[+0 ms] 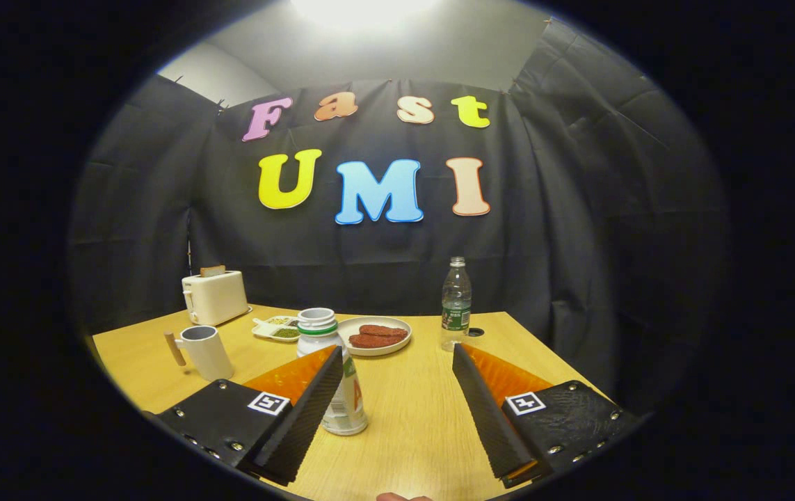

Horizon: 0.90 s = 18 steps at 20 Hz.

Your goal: Take the bottle from table, then pour the juice into the cup, finally place the bottle on the coaster

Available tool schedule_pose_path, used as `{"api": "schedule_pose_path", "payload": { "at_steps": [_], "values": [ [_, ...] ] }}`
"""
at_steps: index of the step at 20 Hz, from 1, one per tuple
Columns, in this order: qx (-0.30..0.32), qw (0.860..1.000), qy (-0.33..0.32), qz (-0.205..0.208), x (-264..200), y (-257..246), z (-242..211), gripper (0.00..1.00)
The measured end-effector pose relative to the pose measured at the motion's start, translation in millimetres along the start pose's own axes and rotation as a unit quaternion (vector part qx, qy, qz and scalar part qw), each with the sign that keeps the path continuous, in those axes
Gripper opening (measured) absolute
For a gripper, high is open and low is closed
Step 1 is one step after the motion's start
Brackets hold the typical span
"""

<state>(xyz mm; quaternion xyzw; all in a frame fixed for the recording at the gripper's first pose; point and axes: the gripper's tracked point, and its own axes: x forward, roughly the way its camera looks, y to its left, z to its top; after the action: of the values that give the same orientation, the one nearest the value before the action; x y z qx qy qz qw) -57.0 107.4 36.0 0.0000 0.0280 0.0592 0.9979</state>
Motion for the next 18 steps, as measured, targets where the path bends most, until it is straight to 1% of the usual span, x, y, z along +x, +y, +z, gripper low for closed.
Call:
{"api": "schedule_pose_path", "payload": {
  "at_steps": [2, 4, 6, 8, 11, 14, 18],
  "values": [
    [0.000, 1.000, 0.006, 0.024, 0.6, 26.1, -7.7, 0.97],
    [-0.015, 0.999, 0.015, 0.035, 4.5, 44.8, -16.7, 0.97],
    [-0.026, 0.999, 0.026, 0.034, 11.3, 54.7, -30.7, 0.97],
    [-0.020, 0.999, 0.030, 0.031, 16.1, 64.5, -37.3, 0.98],
    [-0.012, 1.000, 0.021, 0.010, 30.1, 65.6, -41.0, 0.97],
    [0.005, 0.999, 0.036, 0.004, 46.3, 67.1, -52.3, 0.97],
    [0.006, 0.999, 0.050, -0.008, 66.4, 67.4, -62.4, 0.97]
  ]
}}
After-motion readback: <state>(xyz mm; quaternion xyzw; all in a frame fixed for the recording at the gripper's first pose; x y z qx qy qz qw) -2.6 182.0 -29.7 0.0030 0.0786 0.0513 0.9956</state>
